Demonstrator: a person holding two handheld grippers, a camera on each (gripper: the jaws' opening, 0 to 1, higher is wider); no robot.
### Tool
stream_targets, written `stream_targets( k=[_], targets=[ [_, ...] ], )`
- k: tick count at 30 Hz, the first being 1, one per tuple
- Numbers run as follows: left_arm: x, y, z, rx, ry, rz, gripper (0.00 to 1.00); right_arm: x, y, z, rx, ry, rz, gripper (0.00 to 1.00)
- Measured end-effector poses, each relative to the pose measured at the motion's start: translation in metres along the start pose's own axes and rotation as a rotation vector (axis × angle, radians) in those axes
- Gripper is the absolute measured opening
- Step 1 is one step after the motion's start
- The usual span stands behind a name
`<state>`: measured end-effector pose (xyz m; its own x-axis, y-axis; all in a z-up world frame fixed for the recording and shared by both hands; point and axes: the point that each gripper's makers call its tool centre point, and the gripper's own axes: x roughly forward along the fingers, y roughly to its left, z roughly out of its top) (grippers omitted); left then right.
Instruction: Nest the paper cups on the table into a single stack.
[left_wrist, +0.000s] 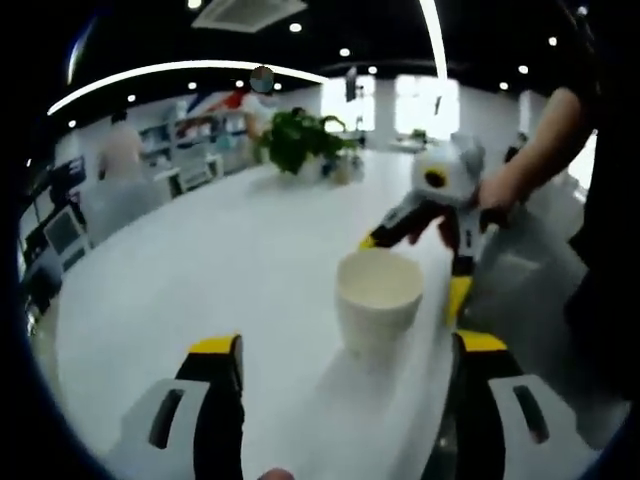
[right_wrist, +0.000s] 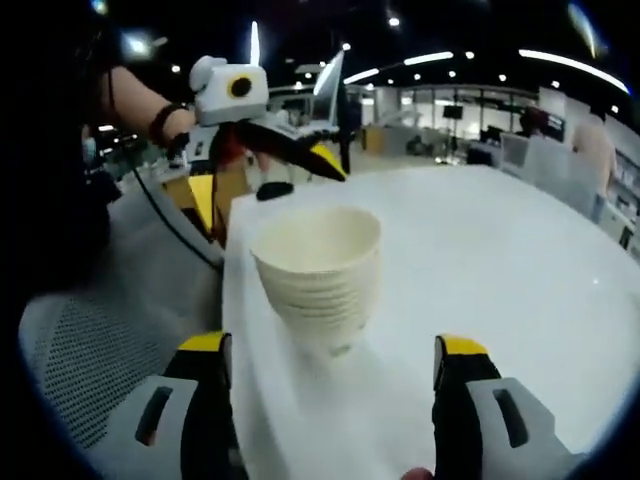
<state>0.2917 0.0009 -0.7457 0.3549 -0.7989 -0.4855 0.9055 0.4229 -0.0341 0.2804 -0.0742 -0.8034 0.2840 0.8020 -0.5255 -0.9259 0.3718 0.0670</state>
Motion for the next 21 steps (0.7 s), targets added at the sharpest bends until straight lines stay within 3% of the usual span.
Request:
stream_targets(
  k=[5,10,13,21],
  targets=[
    [0.01,-0.008,0.005,-0.01,-0.05,-0.018,0.85,0.011,0.005,-0.002,-0.002,-0.025,0.029,0.73],
    [0.022,-0.016,0.003,0.009,-0.052,-0.028,0.81,0.02,0.007,-0.002,-0.005,-0.055,0.051,0.67],
    [0.029,-0.021,0.004,-0.042,-0.071,-0.049,0.81,0.025,0.006,-0.005,-0.015,-0.062,0.053,0.65],
    [0.043,-0.025,0.01,-0.029,-0.106,-0.033,0.74,0.035,0.007,0.0,0.011,-0.121,0.086,0.6]
  ],
)
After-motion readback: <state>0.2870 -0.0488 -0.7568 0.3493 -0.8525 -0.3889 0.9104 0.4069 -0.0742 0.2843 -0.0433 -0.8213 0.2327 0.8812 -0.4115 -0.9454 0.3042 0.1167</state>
